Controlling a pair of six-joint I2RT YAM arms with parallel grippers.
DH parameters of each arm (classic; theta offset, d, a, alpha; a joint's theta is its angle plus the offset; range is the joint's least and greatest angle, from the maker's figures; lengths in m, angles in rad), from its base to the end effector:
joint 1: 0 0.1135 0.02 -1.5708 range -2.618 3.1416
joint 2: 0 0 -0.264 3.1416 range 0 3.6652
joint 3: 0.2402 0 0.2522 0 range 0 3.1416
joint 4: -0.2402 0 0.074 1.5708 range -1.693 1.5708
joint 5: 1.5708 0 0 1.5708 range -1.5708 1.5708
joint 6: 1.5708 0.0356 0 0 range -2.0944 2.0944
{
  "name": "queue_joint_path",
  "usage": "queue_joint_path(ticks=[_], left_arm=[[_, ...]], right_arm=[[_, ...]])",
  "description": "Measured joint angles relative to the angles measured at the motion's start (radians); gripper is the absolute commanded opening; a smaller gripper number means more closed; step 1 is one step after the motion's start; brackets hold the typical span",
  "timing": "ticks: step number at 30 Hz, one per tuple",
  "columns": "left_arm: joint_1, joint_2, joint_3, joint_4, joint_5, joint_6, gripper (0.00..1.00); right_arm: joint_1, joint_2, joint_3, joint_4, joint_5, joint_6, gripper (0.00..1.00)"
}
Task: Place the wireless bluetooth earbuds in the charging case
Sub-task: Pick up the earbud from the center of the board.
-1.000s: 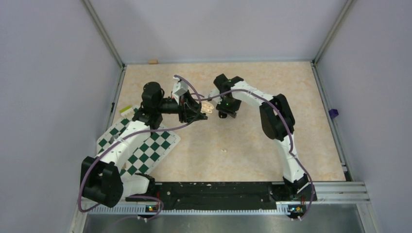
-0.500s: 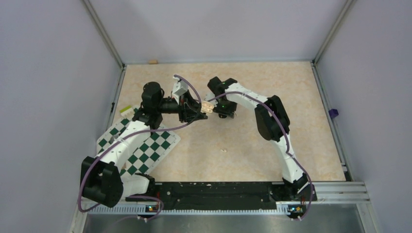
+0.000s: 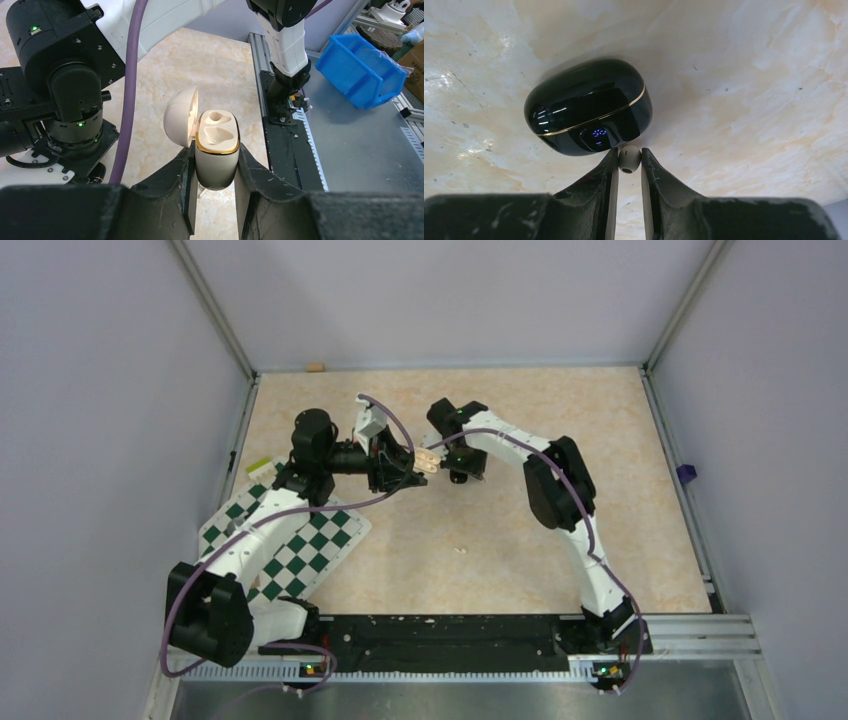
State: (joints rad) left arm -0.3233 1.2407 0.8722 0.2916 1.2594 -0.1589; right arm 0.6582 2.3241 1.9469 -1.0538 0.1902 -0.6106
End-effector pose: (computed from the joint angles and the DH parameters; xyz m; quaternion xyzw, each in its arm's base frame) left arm 0.2445 -0.1177 0.3245 0.4474 0.5582 -0.5507 0.4300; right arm 0.3725 0.2795 0.1637 -0.5832 0.8038 -0.0930 0.0718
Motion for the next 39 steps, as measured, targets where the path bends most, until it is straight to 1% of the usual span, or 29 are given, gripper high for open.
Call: queue_joint_path(ticks=[4, 7, 11, 14, 18, 21, 24, 27, 30, 32, 39], left_arm=[[0.0, 0.0, -0.007, 0.0, -0.003, 0.0, 0.0], [-0.003, 0.0, -0.013, 0.0, -0.012, 0.0, 0.0], [-0.011, 0.001, -0.013, 0.0, -0.025, 0.002, 0.0], [-0.018, 0.005, -0.013, 0.0, -0.035, 0.008, 0.0], [-0.024, 0.029, -0.002, -0.038, -0.049, 0.037, 0.0], [-0.025, 0.079, 0.058, -0.119, -0.054, 0.076, 0.0], [-0.03, 0.153, 0.169, -0.211, -0.061, 0.105, 0.0], [-0.037, 0.2, 0.241, -0.238, -0.073, 0.106, 0.0], [-0.06, 0.232, 0.266, -0.215, -0.077, 0.065, 0.0], [-0.081, 0.253, 0.262, -0.172, -0.079, 0.013, 0.0], [-0.155, 0.319, 0.185, 0.104, -0.071, -0.23, 0.0]], right_arm=[[0.0, -0.011, -0.004, 0.033, -0.003, 0.003, 0.18], [-0.003, -0.09, -0.055, 0.09, -0.014, 0.016, 0.17], [-0.013, -0.317, -0.166, 0.177, -0.035, 0.048, 0.16], [-0.02, -0.537, -0.258, 0.278, -0.043, 0.084, 0.16], [-0.029, -0.777, -0.356, 0.421, -0.047, 0.14, 0.15], [-0.035, -0.925, -0.43, 0.526, -0.065, 0.189, 0.15], [-0.039, -1.06, -0.525, 0.633, -0.118, 0.249, 0.15], [-0.04, -1.173, -0.627, 0.74, -0.201, 0.32, 0.16], [-0.04, -1.24, -0.721, 0.83, -0.293, 0.384, 0.16], [-0.04, -1.25, -0.76, 0.871, -0.349, 0.425, 0.16], [-0.029, -1.237, -0.863, 0.97, -0.476, 0.514, 0.16]])
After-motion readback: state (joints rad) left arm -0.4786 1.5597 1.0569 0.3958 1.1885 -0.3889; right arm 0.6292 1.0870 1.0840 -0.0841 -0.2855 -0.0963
